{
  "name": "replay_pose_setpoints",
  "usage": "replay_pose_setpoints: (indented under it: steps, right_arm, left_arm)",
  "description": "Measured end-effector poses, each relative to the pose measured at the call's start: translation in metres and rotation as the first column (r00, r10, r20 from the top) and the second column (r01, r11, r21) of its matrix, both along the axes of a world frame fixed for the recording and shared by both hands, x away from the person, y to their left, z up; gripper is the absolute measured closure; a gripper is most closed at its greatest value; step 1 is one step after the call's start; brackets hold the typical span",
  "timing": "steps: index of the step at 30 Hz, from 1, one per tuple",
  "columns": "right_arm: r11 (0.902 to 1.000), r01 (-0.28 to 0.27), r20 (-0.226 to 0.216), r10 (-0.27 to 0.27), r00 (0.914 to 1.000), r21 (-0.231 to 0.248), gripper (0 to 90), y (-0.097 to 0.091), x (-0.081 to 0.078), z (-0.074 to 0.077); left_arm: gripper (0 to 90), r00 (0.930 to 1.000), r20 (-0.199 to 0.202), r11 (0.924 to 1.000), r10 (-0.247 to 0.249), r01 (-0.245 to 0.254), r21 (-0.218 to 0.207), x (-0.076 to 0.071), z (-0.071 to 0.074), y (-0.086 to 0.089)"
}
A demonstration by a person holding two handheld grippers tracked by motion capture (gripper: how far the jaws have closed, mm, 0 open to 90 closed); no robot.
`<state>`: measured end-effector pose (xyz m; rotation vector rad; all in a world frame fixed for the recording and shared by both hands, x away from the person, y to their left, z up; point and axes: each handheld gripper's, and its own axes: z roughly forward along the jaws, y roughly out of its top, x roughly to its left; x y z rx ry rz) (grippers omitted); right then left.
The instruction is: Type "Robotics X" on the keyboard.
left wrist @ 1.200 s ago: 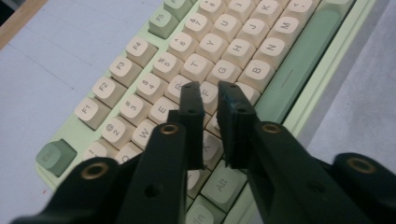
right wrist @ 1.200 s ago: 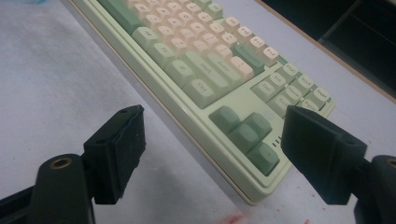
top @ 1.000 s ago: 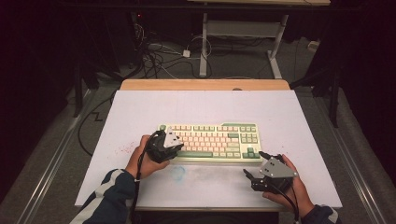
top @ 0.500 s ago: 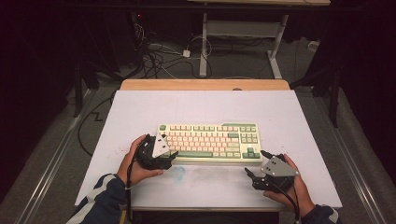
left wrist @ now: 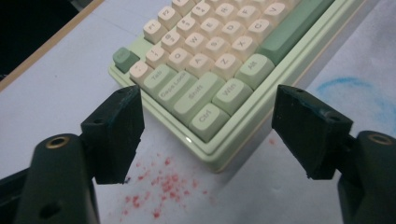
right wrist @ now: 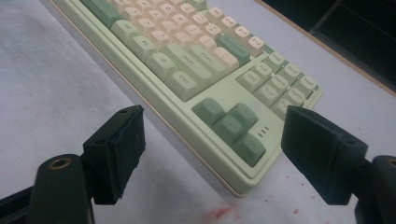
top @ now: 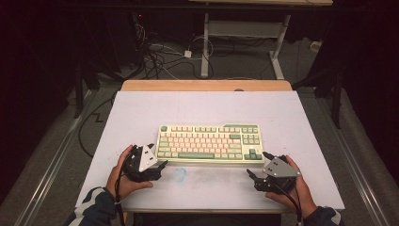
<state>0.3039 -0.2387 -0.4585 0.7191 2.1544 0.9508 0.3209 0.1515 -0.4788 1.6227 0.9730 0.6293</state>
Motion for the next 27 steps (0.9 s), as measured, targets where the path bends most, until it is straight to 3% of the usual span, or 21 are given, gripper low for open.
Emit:
replay_pose_setpoints:
  steps: [5, 9, 13, 19, 22, 27]
  right_arm:
    - [0.9999, 0.000, -0.006, 0.001, 1.0000, 0.013, 22.5, -0.001, 0.000, 0.001]
    - [1.0000, -0.002, -0.008, 0.002, 1.0000, 0.008, 22.5, -0.001, 0.000, 0.001]
    - [1.0000, -0.005, -0.008, 0.005, 1.0000, 0.007, 22.5, -0.001, 0.000, 0.001]
    - [0.9999, -0.015, -0.011, 0.015, 0.9998, 0.001, 22.5, 0.000, 0.001, 0.000]
    - [0.9999, -0.016, -0.013, 0.016, 0.9998, -0.002, 22.6, 0.001, 0.001, 0.000]
    - [0.9998, -0.019, -0.014, 0.019, 0.9997, -0.003, 22.5, 0.002, 0.000, 0.000]
  left_arm:
    - [30.0, 0.9984, -0.010, 0.9976, 0.055, -0.055, 0.043, -0.001, -0.006, 0.007]
    - [39.8, 0.9954, -0.041, 0.9957, 0.086, -0.085, 0.039, 0.002, -0.007, 0.011]
    - [57.7, 0.9961, -0.072, 0.9982, 0.051, -0.049, 0.034, 0.004, -0.003, 0.011]
    - [85.0, 0.9968, -0.079, 0.9995, 0.013, -0.010, 0.029, 0.008, 0.005, 0.008]
    - [87.4, 0.9985, -0.054, 0.9989, -0.001, 0.004, 0.048, 0.009, 0.007, 0.006]
    - [87.4, 0.9974, -0.069, 0.9997, -0.020, 0.021, 0.012, 0.016, 0.014, 0.002]
